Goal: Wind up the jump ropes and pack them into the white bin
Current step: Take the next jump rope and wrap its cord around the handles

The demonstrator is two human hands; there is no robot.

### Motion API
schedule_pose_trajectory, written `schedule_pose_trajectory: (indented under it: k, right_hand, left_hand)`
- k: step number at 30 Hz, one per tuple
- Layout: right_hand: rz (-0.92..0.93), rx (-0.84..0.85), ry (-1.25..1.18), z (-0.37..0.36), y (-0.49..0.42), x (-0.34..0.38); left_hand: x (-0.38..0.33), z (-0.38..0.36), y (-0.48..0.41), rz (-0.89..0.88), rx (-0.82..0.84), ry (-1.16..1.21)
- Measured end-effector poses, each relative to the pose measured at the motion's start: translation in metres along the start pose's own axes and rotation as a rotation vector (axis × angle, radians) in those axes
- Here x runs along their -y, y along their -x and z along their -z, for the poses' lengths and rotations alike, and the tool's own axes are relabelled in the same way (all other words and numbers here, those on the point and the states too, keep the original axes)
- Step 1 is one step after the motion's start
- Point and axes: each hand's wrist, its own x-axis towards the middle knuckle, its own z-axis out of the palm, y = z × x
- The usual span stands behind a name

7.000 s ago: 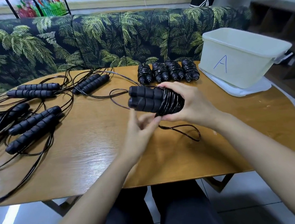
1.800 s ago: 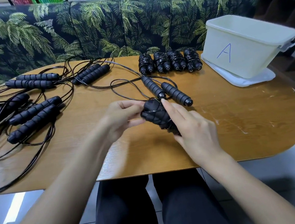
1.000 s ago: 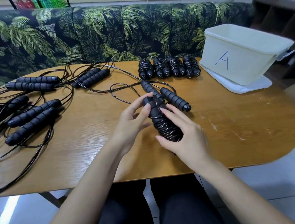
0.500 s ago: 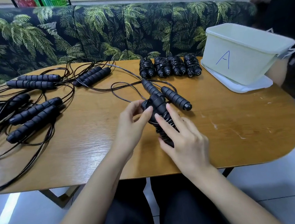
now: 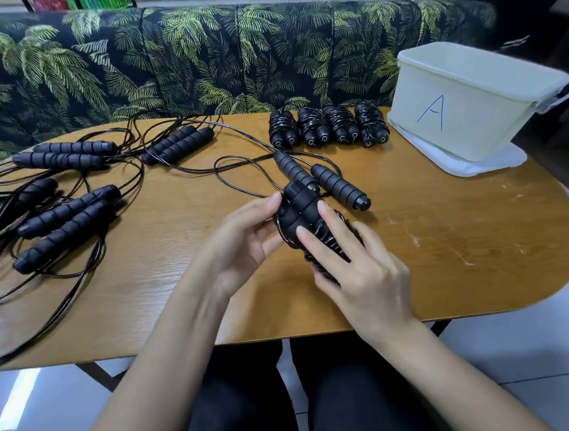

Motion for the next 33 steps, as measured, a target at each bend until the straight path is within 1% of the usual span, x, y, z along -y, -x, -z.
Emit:
schedule_pose_trajectory:
  k: [2,5,9,16,19,22,24,25,27,30,32,33]
  right_hand:
    - [-0.012,-0.005,0.012,-0.001,-0.001,0.003]
    - [-0.031,0.011,0.020,-0.006,-0.001,0.006]
    - [-0.042,0.014,0.047,-0.009,0.001,0.007]
    - [-0.070,-0.043,0.077,-0.016,-0.001,0.006]
    - [-0.129,-0.017,0.069,-0.020,-0.002,0.007]
    - [-0.145,0.028,-0.005,-0.017,-0.008,0.004]
    - [-0.185,0.114,-0.189,-0.013,-0.017,-0.001]
    - [-0.260,0.188,-0.341,-0.011,-0.023,-0.004]
    - [-0.499,0.324,-0.678,-0.006,-0.034,-0.008]
    - [-0.841,0.481,-1.101,-0.009,-0.043,-0.013]
    - [-0.945,0.538,-1.276,-0.012,-0.046,-0.013]
    - [-0.965,0.528,-1.324,-0.013,-0.045,-0.012]
  left_hand:
    - [0.003,-0.005,-0.001,0.040,-0.068,0.122]
    - [0.009,-0.014,-0.003,0.038,-0.203,0.246]
    - [0.015,-0.020,-0.007,0.069,-0.235,0.349]
    - [0.028,-0.033,-0.015,0.033,-0.281,0.228]
    - [0.037,-0.040,-0.019,0.001,-0.330,0.100]
    - [0.035,-0.044,-0.024,-0.066,-0.382,0.037]
    - [0.028,-0.040,-0.032,-0.108,-0.448,0.003]
    - [0.023,-0.037,-0.036,-0.121,-0.478,-0.016]
    - [0.014,-0.033,-0.043,-0.159,-0.511,-0.059]
    - [0.013,-0.035,-0.042,-0.220,-0.455,-0.195]
    - [0.017,-0.036,-0.039,-0.234,-0.384,-0.254]
    - [0.018,-0.035,-0.037,-0.242,-0.350,-0.279]
